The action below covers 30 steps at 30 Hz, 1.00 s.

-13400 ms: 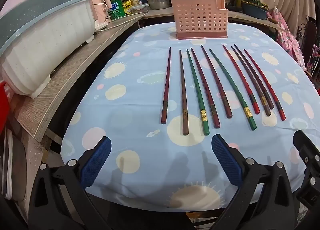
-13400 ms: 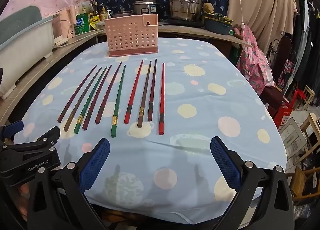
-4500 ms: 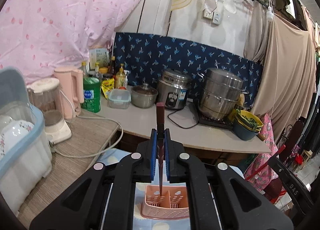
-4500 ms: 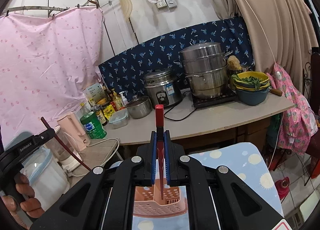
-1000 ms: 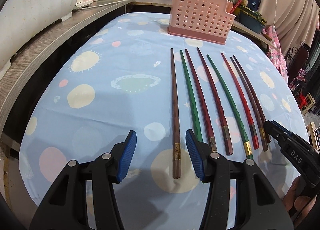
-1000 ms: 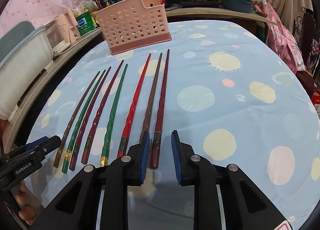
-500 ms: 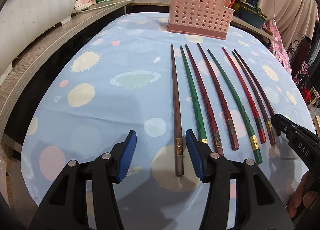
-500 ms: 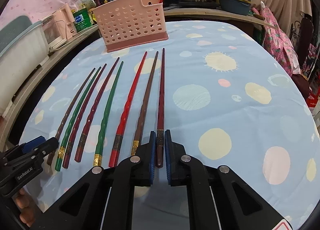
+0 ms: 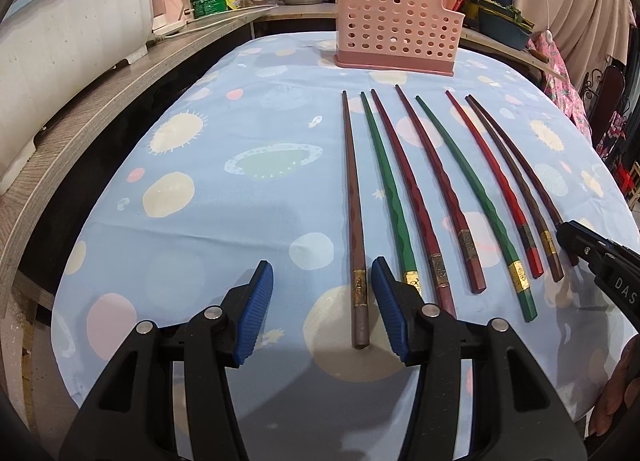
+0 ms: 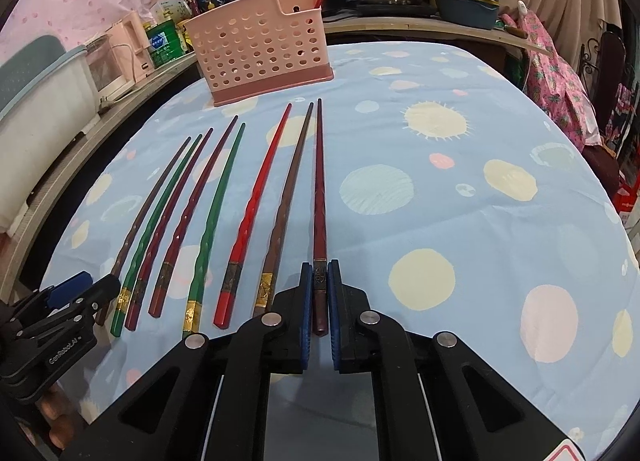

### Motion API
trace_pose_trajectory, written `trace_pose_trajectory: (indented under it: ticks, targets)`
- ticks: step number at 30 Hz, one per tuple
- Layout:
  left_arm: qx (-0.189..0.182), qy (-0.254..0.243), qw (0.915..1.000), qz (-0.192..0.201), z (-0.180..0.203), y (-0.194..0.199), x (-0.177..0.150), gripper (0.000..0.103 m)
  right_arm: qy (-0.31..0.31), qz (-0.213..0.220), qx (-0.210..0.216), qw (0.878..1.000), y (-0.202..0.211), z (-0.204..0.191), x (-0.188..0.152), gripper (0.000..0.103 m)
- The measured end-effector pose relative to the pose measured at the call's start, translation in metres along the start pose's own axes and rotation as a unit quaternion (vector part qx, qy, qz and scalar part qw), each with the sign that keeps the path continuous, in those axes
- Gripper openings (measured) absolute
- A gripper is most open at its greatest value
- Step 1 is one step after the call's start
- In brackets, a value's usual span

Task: Organize utensils
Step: 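Close the right gripper on a dark brown chopstick while the left gripper closes on a brown chopstick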

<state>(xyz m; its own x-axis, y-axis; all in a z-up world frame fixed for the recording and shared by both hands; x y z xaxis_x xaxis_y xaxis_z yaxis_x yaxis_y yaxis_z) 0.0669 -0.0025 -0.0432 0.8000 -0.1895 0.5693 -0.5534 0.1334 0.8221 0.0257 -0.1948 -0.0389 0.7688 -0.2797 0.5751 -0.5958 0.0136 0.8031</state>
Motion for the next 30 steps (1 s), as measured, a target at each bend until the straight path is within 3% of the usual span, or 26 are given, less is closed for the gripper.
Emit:
trace_pose_trajectory:
  ticks: [6,17,30]
  targets:
    - [-0.001,0.001,1.0,0.001,-0.002,0.0,0.0,0.045,-0.001,0.0,0.001,1.0,0.0,0.0,-0.001,0.007]
    - [-0.017,0.008,0.9998,-0.005,-0.007,0.002,0.001,0.011,-0.004,0.001,0.004,1.0,0.001,0.001,-0.002,0.007]
    - [-0.034,0.021,0.9991,-0.013,-0.015,0.006,0.004,0.007,-0.012,-0.002,0.012,1.0,0.004,0.006,-0.002,0.007]
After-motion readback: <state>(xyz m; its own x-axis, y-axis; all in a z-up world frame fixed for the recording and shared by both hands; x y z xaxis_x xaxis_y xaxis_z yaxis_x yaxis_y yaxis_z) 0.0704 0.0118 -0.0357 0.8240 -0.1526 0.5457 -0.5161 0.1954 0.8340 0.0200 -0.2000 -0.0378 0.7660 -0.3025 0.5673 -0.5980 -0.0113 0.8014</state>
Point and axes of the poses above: each gripper's, at about its wrist camera, not at the fingertips, and y roughly against the way its jaws point, z to its right, x to its top, the point moved 1 cm from there along -y, roughly the way its jaws point, and after that the axes turned 5 degrees about -z, right-handed, at the moved point
